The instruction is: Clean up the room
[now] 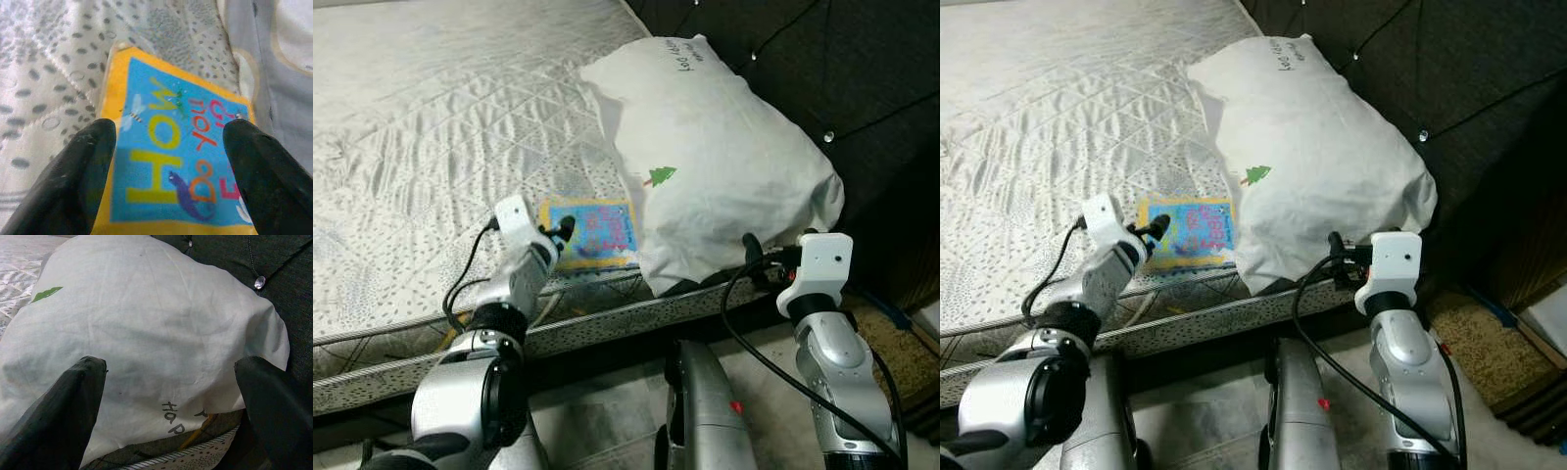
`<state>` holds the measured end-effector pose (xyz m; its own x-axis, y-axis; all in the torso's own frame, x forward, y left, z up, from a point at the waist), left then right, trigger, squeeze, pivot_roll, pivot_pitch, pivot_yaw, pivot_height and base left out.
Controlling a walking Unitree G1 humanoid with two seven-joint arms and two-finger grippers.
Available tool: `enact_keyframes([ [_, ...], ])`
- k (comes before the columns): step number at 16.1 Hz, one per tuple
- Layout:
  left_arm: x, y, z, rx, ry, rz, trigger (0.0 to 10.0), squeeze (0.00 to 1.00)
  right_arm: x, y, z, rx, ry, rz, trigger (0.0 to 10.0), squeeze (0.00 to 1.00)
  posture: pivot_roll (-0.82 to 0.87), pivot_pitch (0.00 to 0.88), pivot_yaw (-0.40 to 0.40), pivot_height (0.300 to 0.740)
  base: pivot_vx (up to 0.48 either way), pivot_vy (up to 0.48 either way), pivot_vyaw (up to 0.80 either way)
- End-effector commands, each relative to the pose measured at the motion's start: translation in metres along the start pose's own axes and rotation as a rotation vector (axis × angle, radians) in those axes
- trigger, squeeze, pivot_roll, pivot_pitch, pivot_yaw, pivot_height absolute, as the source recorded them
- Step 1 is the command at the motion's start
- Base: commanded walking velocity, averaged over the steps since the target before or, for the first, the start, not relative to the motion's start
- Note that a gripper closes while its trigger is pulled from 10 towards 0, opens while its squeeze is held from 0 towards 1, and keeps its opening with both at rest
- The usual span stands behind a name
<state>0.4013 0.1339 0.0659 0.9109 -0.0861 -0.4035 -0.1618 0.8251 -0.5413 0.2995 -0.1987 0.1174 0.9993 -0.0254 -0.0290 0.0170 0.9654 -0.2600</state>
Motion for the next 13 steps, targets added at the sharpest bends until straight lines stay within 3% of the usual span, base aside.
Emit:
enact_keyframes([
  [1,0.000,-0.002,0.001,0.033,0.010,0.000,10.0,1.00,0.001,0.000,-0.001,0.006,0.000,0.003,10.0,0.00,-0.12,0.018,-0.028,0.519,0.000,0.000,0.00],
  [4,-0.003,0.001,-0.016,0.056,0.058,0.006,10.0,1.00,0.002,0.001,-0.001,0.010,-0.003,0.004,10.0,0.00,-0.12,0.020,-0.028,0.519,0.000,0.000,0.00],
  [7,-0.009,0.015,-0.013,0.057,-0.025,0.107,10.0,1.00,0.003,0.000,-0.001,0.009,-0.005,0.000,10.0,0.00,-0.12,0.020,-0.024,0.519,0.000,0.000,0.00],
  [11,-0.013,0.025,-0.029,0.088,0.006,0.106,10.0,1.00,0.000,-0.003,-0.001,0.006,-0.004,-0.009,10.0,0.00,-0.13,0.030,-0.024,0.519,0.000,0.000,0.00],
  [12,-0.011,0.024,-0.027,0.098,0.004,0.096,10.0,0.00,-0.002,-0.005,-0.002,0.002,-0.001,-0.013,10.0,0.00,-0.14,0.034,-0.027,0.519,0.000,0.000,0.00],
  [13,-0.011,0.024,-0.026,0.100,0.002,0.094,10.0,0.00,-0.002,-0.006,-0.003,0.000,0.001,-0.015,10.0,0.00,-0.14,0.034,-0.028,0.519,0.000,0.000,0.00],
])
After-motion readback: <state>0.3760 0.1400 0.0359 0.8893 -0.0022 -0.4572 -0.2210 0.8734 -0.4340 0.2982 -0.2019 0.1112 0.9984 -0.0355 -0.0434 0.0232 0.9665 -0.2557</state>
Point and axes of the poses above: a point about 5 cm out from each wrist's last joint towards the gripper, its own x axis pointing out of the wrist towards the gripper, its own z axis along the axis of the wrist's last joint, y = z × x, the point moved 4 cm from there along x, pointing out of the wrist towards the gripper, and after that the axes turned 9 degrees about -x, right-handed, at the moved point
